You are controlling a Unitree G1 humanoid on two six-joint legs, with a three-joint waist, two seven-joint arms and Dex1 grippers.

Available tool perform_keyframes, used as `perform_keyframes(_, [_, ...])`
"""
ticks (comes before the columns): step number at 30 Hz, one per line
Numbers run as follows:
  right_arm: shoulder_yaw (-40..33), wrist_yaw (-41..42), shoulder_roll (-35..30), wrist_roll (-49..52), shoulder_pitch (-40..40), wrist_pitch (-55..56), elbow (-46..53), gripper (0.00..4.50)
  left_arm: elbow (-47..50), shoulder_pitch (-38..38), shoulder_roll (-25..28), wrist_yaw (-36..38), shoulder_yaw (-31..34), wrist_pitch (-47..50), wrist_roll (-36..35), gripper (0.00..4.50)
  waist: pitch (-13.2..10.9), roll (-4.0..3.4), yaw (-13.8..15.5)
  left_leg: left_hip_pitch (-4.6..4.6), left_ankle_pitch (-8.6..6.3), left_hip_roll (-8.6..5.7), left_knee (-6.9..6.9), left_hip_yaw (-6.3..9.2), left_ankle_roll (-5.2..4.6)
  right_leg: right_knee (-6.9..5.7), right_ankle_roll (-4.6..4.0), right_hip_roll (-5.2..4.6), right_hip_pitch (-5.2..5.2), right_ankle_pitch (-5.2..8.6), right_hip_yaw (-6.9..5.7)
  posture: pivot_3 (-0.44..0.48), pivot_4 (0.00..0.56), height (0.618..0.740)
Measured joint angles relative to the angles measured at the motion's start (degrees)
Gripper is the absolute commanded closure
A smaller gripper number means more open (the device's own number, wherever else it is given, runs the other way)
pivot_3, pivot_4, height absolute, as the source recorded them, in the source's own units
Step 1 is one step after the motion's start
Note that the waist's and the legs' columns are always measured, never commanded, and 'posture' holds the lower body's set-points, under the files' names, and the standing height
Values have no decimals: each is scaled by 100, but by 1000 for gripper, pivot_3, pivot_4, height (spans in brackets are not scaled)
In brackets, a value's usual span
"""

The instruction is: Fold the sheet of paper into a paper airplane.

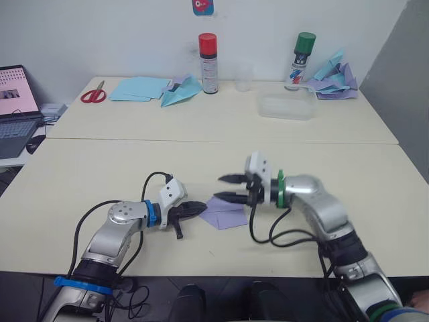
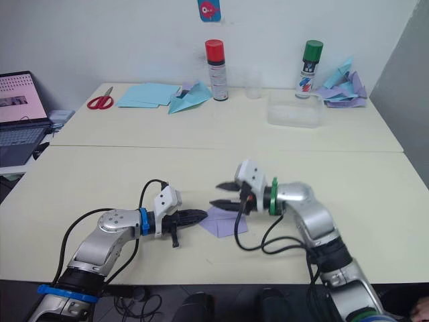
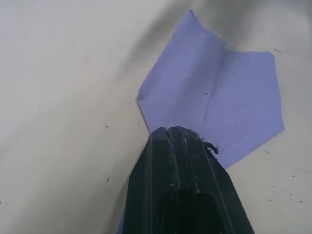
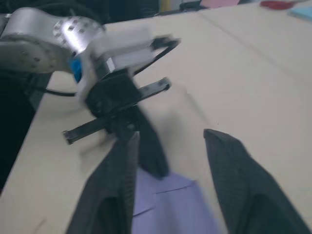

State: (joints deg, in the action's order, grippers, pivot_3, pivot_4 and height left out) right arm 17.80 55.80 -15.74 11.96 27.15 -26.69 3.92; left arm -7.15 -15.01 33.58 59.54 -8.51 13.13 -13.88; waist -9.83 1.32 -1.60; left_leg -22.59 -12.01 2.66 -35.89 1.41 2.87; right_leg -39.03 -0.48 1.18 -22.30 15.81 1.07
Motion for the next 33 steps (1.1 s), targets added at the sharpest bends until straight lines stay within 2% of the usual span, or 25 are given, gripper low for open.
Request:
perform_keyframes(3, [497,-248,146,-424,-163,410,-280,4289,-8,-23,-3,-1,-17,0,6,4500,0,-1,0,-2,0,-2,0,-1,0,0,-16,-1,-1,10,-1,0,150,740])
perform_keyframes(4, [610,-373,236,-543,-181,503,-448,4475,-16,-31,-7,0,-24,0,7,4500,0,-1,0,-1,0,-2,-1,-1,0,1,-16,-2,-1,9,0,0,150,740])
perform_keyframes(8, [656,-855,464,-840,-179,631,-1002,4475,-26,-72,-14,-2,-68,-1,26,4500,1,0,7,-4,0,-3,-1,-1,0,1,-14,-14,-1,8,-2,0,150,740])
perform_keyframes(12, [699,-964,374,-964,-177,626,-1056,4475,-46,-98,-22,1,-94,-1,30,4500,2,-1,6,-4,0,-5,-2,-4,0,3,-10,-21,1,8,1,0,150,740])
perform_keyframes(20, [811,-726,-541,-1169,-335,502,-336,4475,-211,-162,-47,24,-162,-89,31,4500,42,-18,12,-2,0,-8,-1,-5,1,9,-27,-28,3,21,-1,0,150,740])
perform_keyframes(24, [293,-944,-782,-1021,-626,-198,120,4475,-275,-200,-68,24,-199,-110,31,4500,56,-26,24,-2,0,-7,-1,-4,1,9,-30,-33,6,24,-6,0,150,740])
perform_keyframes(29, [-304,-1021,-1393,-851,-1113,-796,789,4475,-266,-178,-72,39,-194,-130,30,4500,58,-26,26,-3,-1,-9,4,-8,2,16,-30,-37,5,29,-3,0,150,740])
perform_keyframes(31, [-343,-1034,-1449,-809,-1201,-872,944,4475,-266,-164,-72,41,-180,-146,30,4500,57,-26,25,-2,-1,-8,6,-5,2,16,-31,-37,4,29,-5,0,150,740])
perform_keyframes(33, [-501,-1090,-1226,-603,-1243,-885,958,4475,-268,-152,-72,35,-163,-178,30,4500,56,-25,19,-3,-1,-6,8,-3,2,16,-31,-36,2,29,-7,0,150,740])
